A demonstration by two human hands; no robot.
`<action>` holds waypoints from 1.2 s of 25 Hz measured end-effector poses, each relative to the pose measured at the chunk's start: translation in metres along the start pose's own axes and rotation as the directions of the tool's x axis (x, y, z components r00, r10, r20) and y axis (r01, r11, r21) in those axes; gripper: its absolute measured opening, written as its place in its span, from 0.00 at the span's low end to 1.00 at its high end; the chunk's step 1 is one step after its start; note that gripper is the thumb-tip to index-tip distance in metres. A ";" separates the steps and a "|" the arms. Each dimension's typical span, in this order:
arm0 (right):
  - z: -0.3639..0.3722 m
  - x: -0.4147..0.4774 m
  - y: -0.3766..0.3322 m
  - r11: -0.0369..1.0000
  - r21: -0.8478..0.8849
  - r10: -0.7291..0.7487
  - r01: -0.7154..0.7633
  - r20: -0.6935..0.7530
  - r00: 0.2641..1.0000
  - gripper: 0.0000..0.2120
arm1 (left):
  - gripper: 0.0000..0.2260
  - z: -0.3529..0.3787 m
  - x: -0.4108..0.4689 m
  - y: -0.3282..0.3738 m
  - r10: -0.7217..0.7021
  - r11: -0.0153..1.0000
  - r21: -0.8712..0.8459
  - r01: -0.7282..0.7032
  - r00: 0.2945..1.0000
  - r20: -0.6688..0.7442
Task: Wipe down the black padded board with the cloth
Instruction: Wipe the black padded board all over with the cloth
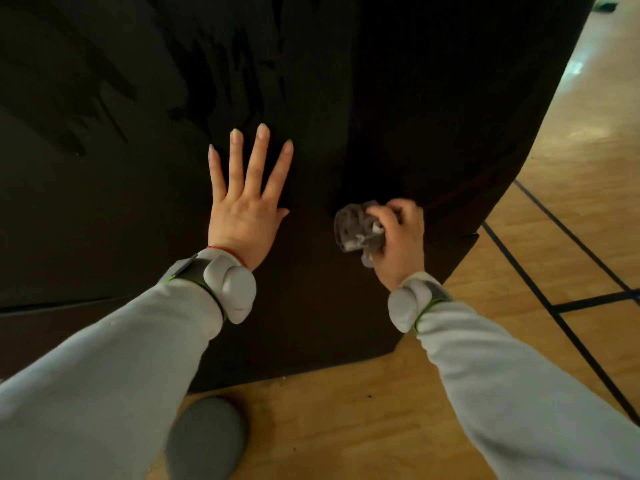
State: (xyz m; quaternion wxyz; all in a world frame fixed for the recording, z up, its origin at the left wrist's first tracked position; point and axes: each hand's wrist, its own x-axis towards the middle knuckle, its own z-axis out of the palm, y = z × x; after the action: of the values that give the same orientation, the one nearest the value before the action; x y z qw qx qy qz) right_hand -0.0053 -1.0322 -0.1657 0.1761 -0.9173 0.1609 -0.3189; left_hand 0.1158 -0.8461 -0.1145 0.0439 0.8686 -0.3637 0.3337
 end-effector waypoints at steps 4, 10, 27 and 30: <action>0.011 0.001 -0.007 0.999 -0.023 0.037 -0.036 0.051 0.998 0.21 | 0.44 0.000 -0.001 0.001 -0.007 1.000 0.003 0.007 1.000 -0.012; 0.018 -0.006 -0.004 0.993 -0.088 0.091 -0.078 0.148 0.985 0.20 | 0.42 -0.008 0.000 0.007 -0.016 1.000 -0.024 0.016 1.000 -0.003; -0.132 0.074 -0.065 0.901 0.401 0.184 -0.168 -0.002 0.983 0.17 | 0.36 -0.134 0.056 -0.008 -0.098 0.995 -0.041 0.096 0.994 -0.052; -0.170 0.090 -0.077 0.887 0.435 0.182 -0.154 -0.024 0.983 0.18 | 0.35 -0.165 0.076 -0.012 -0.126 0.991 -0.064 0.121 0.989 -0.080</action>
State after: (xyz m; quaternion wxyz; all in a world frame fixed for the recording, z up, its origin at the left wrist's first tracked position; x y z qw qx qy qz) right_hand -0.0332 -1.0375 0.0393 0.3963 -0.8275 0.1707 -0.3593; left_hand 0.0716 -0.8305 0.0615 0.1053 0.8731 -0.3166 0.3555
